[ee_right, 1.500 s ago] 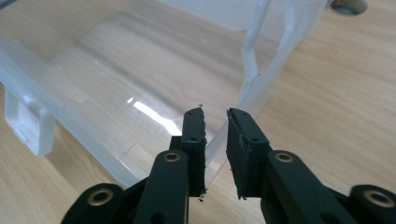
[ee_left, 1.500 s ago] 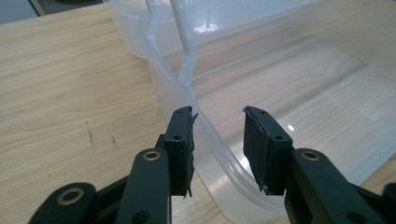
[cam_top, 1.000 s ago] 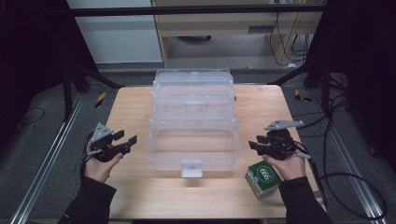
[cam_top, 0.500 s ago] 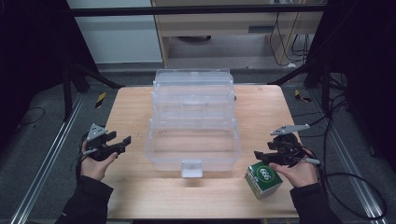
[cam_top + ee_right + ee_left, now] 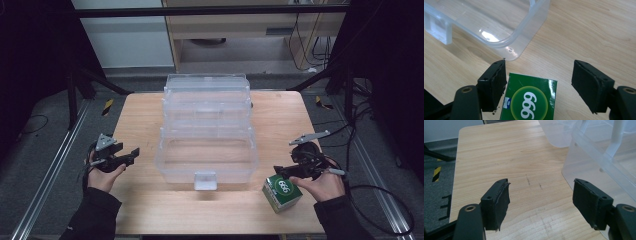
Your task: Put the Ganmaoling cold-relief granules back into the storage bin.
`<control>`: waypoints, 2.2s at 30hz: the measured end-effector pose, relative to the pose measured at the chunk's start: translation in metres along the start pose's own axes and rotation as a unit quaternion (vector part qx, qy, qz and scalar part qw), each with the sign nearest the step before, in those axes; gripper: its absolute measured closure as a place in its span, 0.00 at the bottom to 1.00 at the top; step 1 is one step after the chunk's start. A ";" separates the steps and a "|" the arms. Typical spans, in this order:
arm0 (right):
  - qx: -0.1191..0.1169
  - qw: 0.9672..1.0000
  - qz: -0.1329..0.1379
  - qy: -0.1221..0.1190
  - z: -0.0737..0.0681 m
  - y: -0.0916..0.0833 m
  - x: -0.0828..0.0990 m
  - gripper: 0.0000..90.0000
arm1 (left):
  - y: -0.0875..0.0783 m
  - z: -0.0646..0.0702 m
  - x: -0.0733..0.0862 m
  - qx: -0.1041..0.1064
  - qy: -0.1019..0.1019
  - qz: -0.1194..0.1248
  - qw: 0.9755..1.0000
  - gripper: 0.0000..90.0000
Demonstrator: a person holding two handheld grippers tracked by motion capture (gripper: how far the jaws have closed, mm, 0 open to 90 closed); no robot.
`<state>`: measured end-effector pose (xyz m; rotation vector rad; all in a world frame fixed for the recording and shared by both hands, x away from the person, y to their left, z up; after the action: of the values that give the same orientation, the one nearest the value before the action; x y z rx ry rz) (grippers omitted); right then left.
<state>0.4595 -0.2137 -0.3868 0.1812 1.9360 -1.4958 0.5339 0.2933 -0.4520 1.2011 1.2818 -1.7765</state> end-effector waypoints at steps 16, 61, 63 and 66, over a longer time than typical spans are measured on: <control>0.015 0.997 -0.071 -0.005 -0.009 0.013 0.016 0.15 | -0.003 -0.005 0.003 -0.007 0.000 -0.004 1.000 0.31; 0.024 0.985 -0.171 0.012 -0.003 0.058 0.042 0.08 | 0.001 -0.006 0.012 -0.005 0.015 -0.036 0.999 0.29; 0.020 0.984 -0.175 0.014 -0.002 0.059 0.044 0.10 | 0.002 -0.005 0.012 -0.005 0.014 -0.036 0.999 0.29; 0.016 0.984 -0.177 0.015 -0.002 0.059 0.044 0.13 | 0.002 -0.005 0.012 -0.005 0.015 -0.036 0.999 0.29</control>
<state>0.4543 -0.2047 -0.4597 -0.1358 2.0460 -1.7572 0.5323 0.2978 -0.4642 1.1937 1.3638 -1.8079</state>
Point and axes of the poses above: each handheld gripper's, and its own axes: y roughly forward along the jaws, x roughly out of its underside, z roughly to its right, the point moved 4 cm from there along y, roughly forward along the jaws, and after that the axes turned 7 degrees about y, right-handed, at the moved point
